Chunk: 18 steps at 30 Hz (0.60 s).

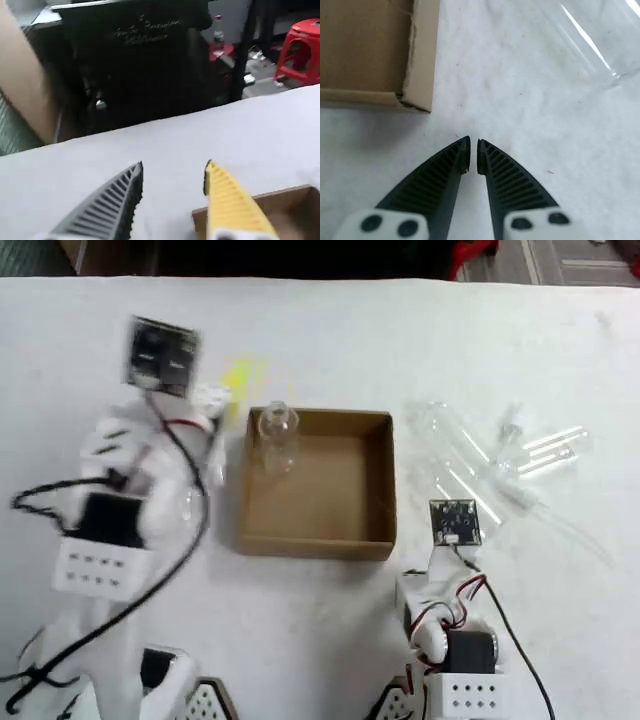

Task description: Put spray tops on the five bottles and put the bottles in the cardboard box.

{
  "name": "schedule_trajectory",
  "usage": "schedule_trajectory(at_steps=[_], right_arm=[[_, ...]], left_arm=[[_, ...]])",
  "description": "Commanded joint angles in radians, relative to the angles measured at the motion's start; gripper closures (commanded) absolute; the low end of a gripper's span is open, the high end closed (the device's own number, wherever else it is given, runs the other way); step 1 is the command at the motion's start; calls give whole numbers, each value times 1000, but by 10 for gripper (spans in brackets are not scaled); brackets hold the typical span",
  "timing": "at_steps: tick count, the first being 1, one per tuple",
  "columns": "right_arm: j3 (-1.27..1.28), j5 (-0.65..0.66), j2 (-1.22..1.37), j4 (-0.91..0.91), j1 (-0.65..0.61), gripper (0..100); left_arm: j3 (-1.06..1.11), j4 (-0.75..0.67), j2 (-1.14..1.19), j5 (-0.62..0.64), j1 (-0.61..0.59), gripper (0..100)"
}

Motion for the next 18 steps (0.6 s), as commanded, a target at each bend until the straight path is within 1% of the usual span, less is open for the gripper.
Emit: schedule_trajectory(at_steps=[1,4,8,10,11,13,16,18], right_arm=[[9,6,-10,5,-8,983],[9,6,-10,5,-7,983],[9,6,-10,5,-7,983],[9,6,-10,5,-7,983],[9,6,-10,5,-7,983],[9,6,-10,5,-7,983],[9,6,-10,5,-7,983],[9,6,-10,5,-7,983]], left_arm=[[-232,327,41,-124,-139,819],[-321,473,153,-212,-163,819],[-411,572,351,-204,-177,819],[-459,626,452,-221,-174,819],[-483,651,496,-252,-174,819],[-542,703,568,-353,-186,819],[-638,802,641,-462,-285,819],[-713,844,677,-476,-390,819]])
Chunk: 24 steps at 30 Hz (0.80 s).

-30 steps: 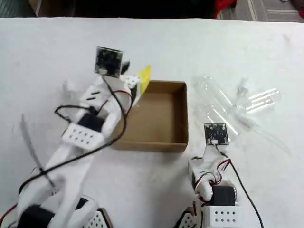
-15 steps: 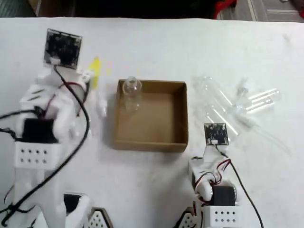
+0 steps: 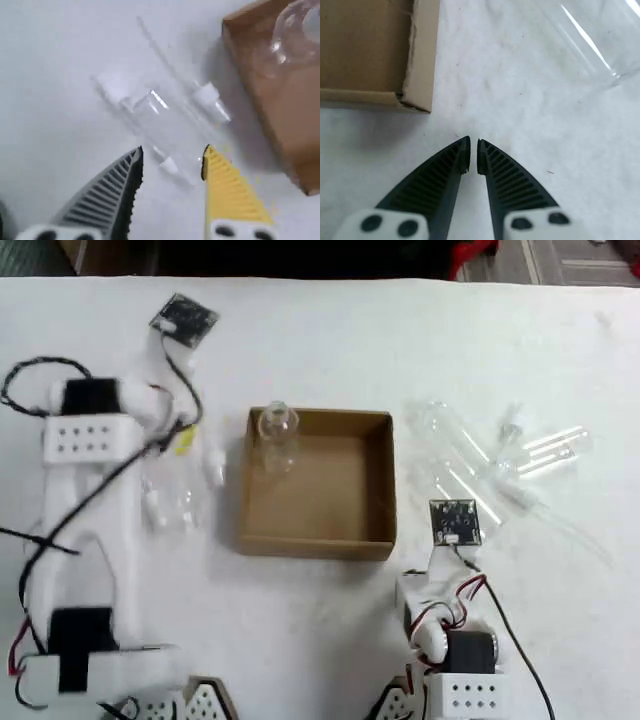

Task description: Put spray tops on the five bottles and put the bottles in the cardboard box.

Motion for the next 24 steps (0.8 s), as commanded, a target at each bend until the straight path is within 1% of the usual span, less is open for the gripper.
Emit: schedule_trajectory(at_steps=[1,3,5,8,13,16,18,20,24], right_arm=[[9,6,-10,5,-7,983],[9,6,-10,5,-7,983],[9,6,-10,5,-7,983],[9,6,-10,5,-7,983],[9,6,-10,5,-7,983],[9,6,-10,5,-7,983],[9,6,-10,5,-7,983],[9,6,-10,5,-7,983],[9,6,-10,5,-7,983]], left_arm=[[-199,107,67,-68,-220,819],[-262,124,101,-68,-318,816],[-307,149,137,-49,-383,816],[-361,192,203,32,-398,815],[-488,245,340,147,-285,815],[-605,201,469,298,-214,815],[-704,172,576,396,-185,815],[-827,180,691,479,-165,815],[-1085,238,921,562,-122,815]])
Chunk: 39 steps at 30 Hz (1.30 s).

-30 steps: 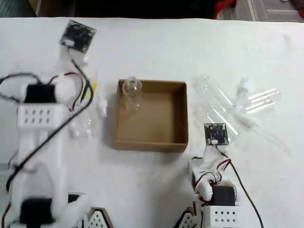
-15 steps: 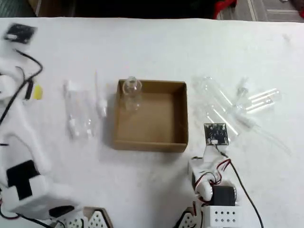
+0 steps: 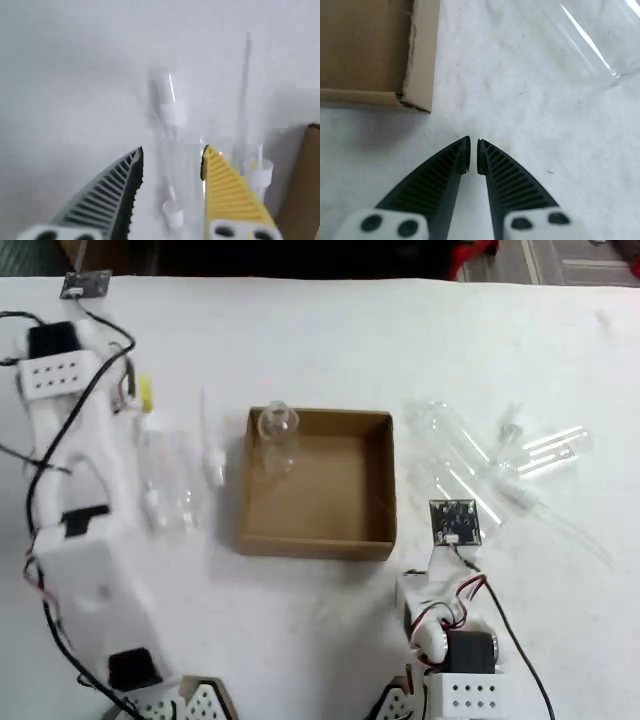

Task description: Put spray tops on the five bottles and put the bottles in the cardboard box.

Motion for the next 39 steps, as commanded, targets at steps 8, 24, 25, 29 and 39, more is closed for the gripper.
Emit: schedule_trajectory(at_steps=[8,24,25,29,39], right_arm=[[9,6,-10,5,-7,983],[9,6,-10,5,-7,983],[9,6,-10,5,-7,983],[9,6,-10,5,-7,983],[9,6,-10,5,-7,983]], left_arm=[[-756,58,542,230,16,819],[-870,117,674,230,-12,819],[-870,114,676,230,-13,819],[-870,112,677,229,-18,819],[-815,78,677,229,-12,820]])
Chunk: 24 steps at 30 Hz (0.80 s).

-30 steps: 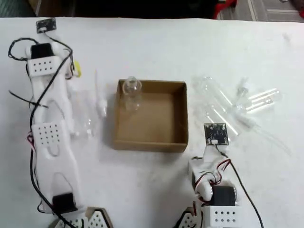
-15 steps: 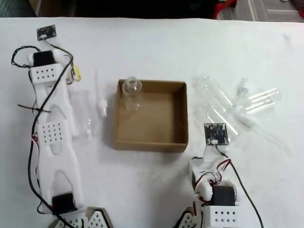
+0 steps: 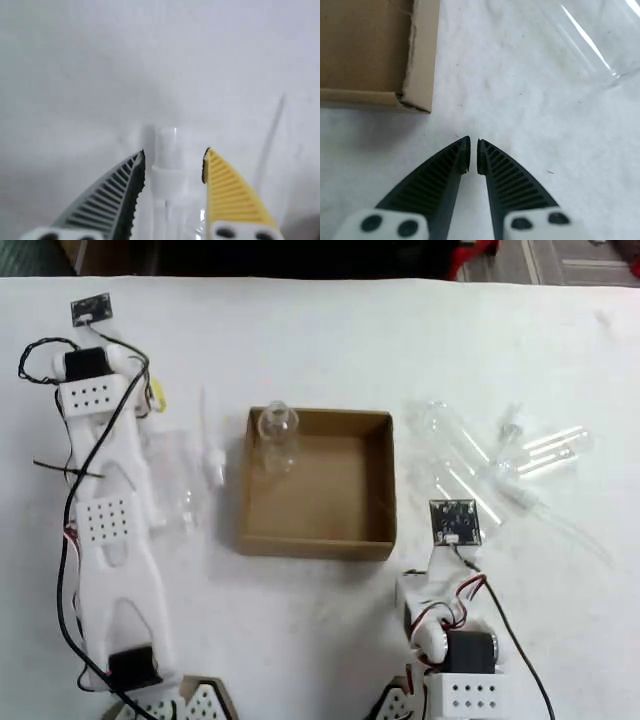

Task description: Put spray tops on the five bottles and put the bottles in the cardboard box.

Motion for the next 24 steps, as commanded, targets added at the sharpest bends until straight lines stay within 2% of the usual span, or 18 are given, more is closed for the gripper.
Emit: schedule_trajectory(at_steps=[1,5,11,16,22,24], right_arm=[[9,6,-10,5,-7,983],[9,6,-10,5,-5,983],[9,6,-10,5,-5,983],[9,6,-10,5,-5,983],[9,6,-10,5,-5,983],[9,6,-10,5,-5,983]], left_arm=[[46,-49,-15,9,-10,820],[112,-80,-19,9,-10,824],[112,-80,-24,-23,-5,944],[107,-71,-28,-29,7,979],[-78,48,-108,-31,8,979],[-68,68,-179,-32,8,979]])
